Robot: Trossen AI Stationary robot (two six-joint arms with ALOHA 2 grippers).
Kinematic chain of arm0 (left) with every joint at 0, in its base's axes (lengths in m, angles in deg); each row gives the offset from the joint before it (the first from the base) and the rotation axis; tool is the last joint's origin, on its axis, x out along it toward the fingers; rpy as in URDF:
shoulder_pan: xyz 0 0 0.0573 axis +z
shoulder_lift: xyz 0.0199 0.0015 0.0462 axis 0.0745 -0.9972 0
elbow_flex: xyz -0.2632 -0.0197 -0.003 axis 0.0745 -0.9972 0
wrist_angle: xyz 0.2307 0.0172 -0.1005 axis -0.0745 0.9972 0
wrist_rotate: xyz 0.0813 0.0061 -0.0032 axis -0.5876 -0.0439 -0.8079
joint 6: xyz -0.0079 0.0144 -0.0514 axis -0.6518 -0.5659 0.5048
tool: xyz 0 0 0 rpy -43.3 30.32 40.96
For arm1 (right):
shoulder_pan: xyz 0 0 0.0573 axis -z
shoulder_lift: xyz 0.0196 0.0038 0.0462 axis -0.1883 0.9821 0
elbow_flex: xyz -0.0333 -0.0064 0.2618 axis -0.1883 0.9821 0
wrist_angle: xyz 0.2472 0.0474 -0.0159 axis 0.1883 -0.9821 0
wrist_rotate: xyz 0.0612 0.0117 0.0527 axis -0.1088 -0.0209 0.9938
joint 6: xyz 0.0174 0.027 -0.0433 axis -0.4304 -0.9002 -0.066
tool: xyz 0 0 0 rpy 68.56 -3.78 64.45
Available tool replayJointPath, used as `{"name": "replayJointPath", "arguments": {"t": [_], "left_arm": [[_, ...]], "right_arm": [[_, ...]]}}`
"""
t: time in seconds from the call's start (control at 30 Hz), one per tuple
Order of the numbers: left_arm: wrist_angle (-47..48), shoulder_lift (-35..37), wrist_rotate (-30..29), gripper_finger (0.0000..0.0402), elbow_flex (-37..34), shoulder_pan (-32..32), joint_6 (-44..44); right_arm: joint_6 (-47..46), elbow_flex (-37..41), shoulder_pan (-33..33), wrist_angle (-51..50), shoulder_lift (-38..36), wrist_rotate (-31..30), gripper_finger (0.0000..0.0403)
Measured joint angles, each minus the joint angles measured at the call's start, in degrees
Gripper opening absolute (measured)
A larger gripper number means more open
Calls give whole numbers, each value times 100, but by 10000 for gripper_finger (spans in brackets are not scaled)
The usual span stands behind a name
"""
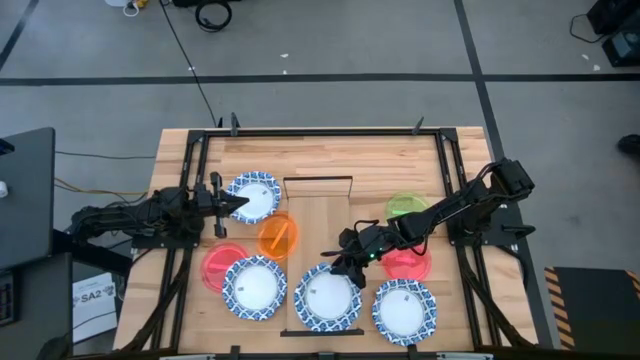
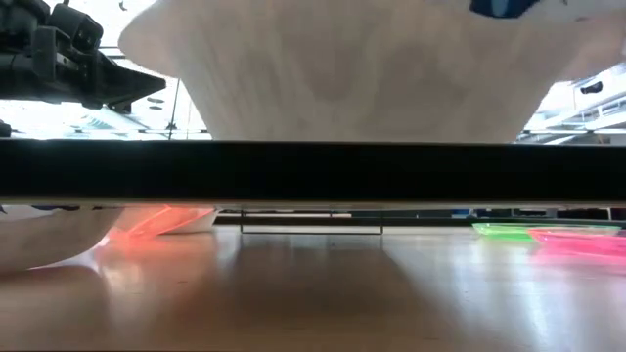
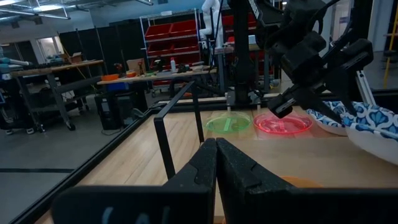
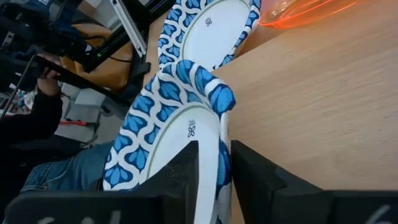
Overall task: Place and stack plates onto a shelf
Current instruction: Put the blue patterned bowl on the shelf, then put the orange transparent plate on the shelf
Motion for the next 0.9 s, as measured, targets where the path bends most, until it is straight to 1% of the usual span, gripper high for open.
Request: {"name": "replayJointPath", "arguments": {"t": [0.1,0.27,0.67,0.77,0.9], "left_arm": [[0,1,0,13,0,0,0],[0,-2,0,13,0,0,0],[0,0,2,13,-1,0,0],[0,0,0,13,-2,0,0],[0,1,2,13,0,0,0]], "right_arm": [[0,0,0,0,0,-25,119],[0,0,0,0,0,-295,142],[2,0,0,0,0,-295,202],[2,0,0,0,0,-295,209],[45,0,32,0,0,-295,210]]}}
